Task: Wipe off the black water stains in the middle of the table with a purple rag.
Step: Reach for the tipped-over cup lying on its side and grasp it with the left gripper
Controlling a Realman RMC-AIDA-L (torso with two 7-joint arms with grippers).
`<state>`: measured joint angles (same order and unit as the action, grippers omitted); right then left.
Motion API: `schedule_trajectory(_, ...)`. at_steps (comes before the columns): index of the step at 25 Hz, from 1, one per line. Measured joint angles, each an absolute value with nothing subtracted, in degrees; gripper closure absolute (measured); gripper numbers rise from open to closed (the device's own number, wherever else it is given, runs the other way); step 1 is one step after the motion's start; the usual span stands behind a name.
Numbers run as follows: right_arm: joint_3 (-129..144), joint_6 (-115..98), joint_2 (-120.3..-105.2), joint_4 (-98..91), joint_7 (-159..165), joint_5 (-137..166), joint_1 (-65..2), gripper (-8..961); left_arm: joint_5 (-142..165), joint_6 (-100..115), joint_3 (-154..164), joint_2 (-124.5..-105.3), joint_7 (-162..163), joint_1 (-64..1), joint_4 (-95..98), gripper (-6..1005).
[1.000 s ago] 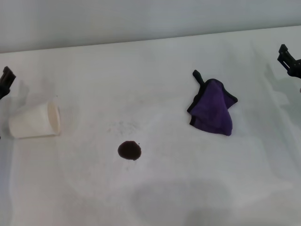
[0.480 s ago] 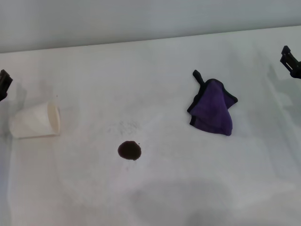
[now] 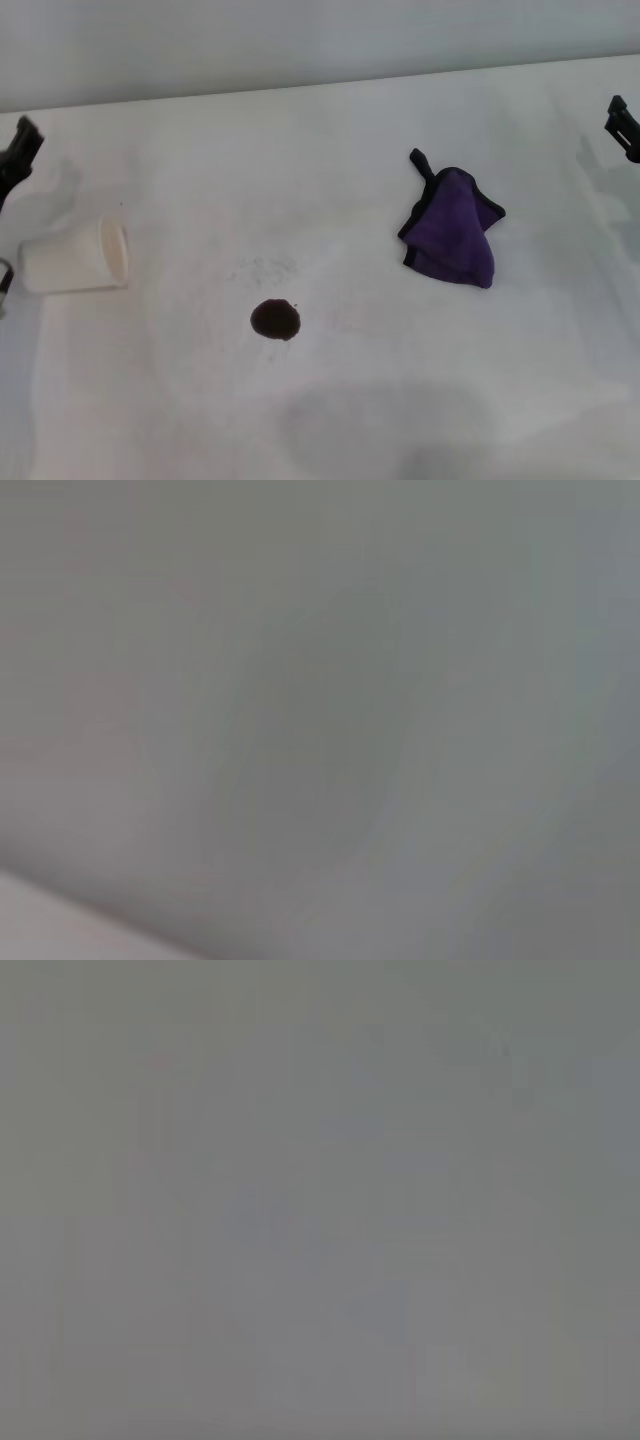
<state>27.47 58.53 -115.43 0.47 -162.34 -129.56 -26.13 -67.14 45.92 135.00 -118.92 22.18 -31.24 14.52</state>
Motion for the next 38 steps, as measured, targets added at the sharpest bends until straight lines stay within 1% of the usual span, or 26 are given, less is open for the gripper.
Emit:
schedule_trajectory(6,27.4,58.4,-115.38,-0.8,-162.3,-129.6,-25.5,85,-57.8,47.9,134.5,-117.94,26.1,-34.3,15.0,122)
schedule_trajectory(9,27.4,58.4,-115.39,-0.8,-162.3,-129.6,-25.5,84,-48.8,47.5,134.8,-116.02,34.3,-36.8,14.8,122)
schedule_trajectory(16,27.3,57.6,-115.35,-1.4,-162.3,-129.6,-25.2,84,-22.3,47.4,134.6,-109.19,63.2,-42.2,14.5,127)
schedule_trajectory(18,27.1,57.0,-115.34,-1.6,-162.3,-129.7,-25.1,84,-14.3,47.8,134.5,-107.58,72.0,-43.8,14.0,128)
schedule_trajectory(21,26.9,56.9,-115.33,-1.7,-162.3,-129.9,-24.7,84,-5.7,48.8,134.4,-106.03,81.1,-45.8,13.1,131)
schedule_trajectory(23,26.8,56.9,-115.31,-1.8,-162.3,-130.0,-24.3,84,-3.7,49.5,134.3,-105.36,85.1,-46.1,11.9,133)
schedule_trajectory(28,26.8,56.8,-115.31,-1.7,-162.3,-130.0,-24.0,85,-3.4,55.3,133.6,-104.72,89.5,-46.8,6.5,137)
schedule_trajectory(30,26.8,56.8,-115.31,-1.7,-162.3,-130.1,-24.0,85,-2.2,57.6,134.0,-104.07,89.6,-47.7,5.8,138)
schedule_trajectory(34,26.8,56.3,-115.31,-1.9,-162.3,-130.1,-24.0,85,4.7,63.2,134.3,-102.48,91.0,-51.4,3.5,140)
schedule_trajectory(38,26.7,54.5,-115.31,-2.4,-162.3,-130.3,-24.3,85,10.2,70.7,137.1,-100.69,95.0,-57.1,-2.9,141)
